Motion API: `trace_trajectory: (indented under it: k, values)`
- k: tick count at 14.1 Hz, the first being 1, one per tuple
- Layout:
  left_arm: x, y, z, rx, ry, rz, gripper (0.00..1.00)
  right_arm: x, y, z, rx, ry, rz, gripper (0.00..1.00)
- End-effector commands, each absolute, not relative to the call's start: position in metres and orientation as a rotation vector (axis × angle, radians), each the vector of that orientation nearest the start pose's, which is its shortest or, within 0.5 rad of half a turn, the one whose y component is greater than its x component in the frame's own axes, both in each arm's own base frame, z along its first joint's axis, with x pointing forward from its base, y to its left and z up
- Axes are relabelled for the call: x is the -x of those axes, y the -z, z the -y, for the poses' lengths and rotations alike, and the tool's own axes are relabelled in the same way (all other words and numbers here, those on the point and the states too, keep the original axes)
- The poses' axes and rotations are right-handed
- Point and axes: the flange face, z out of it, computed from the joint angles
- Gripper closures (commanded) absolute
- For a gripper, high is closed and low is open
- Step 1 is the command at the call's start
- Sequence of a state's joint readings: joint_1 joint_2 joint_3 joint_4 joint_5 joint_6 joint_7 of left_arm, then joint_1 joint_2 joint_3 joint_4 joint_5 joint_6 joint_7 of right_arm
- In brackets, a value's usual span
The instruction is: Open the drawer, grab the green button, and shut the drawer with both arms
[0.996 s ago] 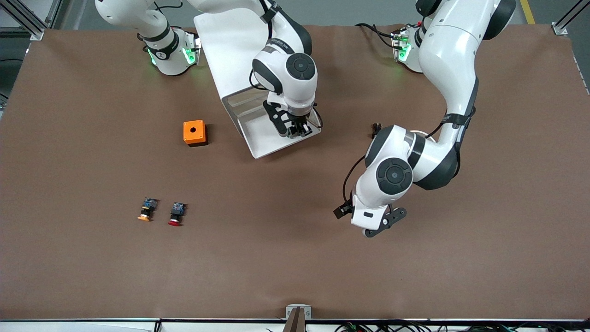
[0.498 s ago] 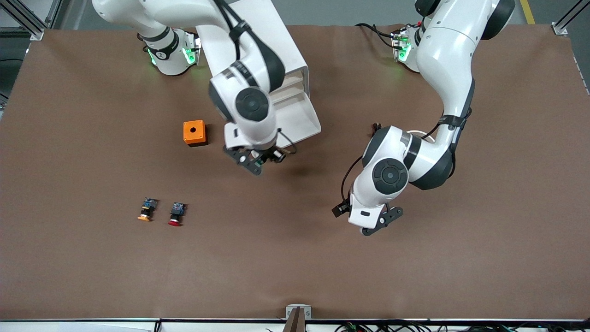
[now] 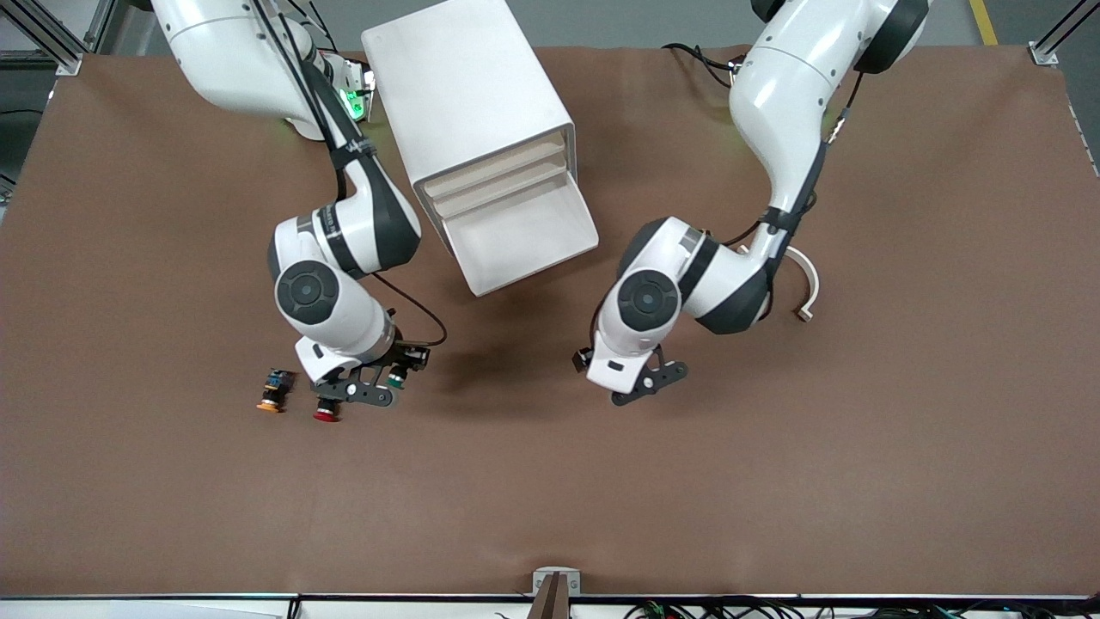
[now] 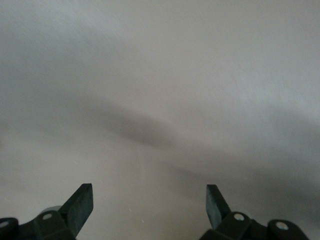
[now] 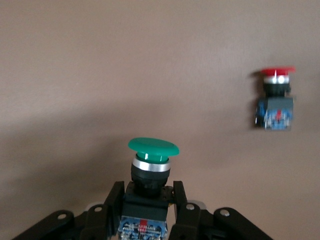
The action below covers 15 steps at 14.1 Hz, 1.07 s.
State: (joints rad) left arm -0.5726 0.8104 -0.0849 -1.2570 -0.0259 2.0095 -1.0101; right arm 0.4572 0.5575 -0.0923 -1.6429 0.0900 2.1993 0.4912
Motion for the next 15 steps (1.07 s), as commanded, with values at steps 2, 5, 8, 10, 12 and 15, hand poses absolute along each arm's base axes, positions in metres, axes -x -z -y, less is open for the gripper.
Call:
trace_trajectory:
  k: [2, 5, 8, 10, 12, 15]
  values:
    - [-0.569, -0.256, 0.479, 3.090, -0.138, 0.531, 0.01, -0.634, -0.260, -0.260, 3.105, 0.018, -0.127, 1.00]
    - [-0.544, -0.252, 0.507, 3.096, -0.149, 0.482, 0.01, -0.637, -0.235, -0.248, 3.111, 0.046, -0.039, 1.00]
    - [-0.528, -0.250, 0.523, 3.101, -0.157, 0.440, 0.01, -0.627, -0.210, -0.235, 3.104, 0.107, 0.003, 1.00]
    - [-0.520, -0.248, 0.531, 3.101, -0.162, 0.417, 0.01, -0.627, -0.207, -0.225, 3.110, 0.105, 0.006, 1.00]
    - [-0.508, -0.248, 0.542, 3.099, -0.163, 0.425, 0.01, -0.633, -0.206, -0.212, 3.115, 0.110, -0.005, 1.00]
    - [-0.492, -0.248, 0.557, 3.107, -0.184, 0.399, 0.01, -0.643, -0.199, -0.199, 3.121, 0.113, -0.034, 1.00]
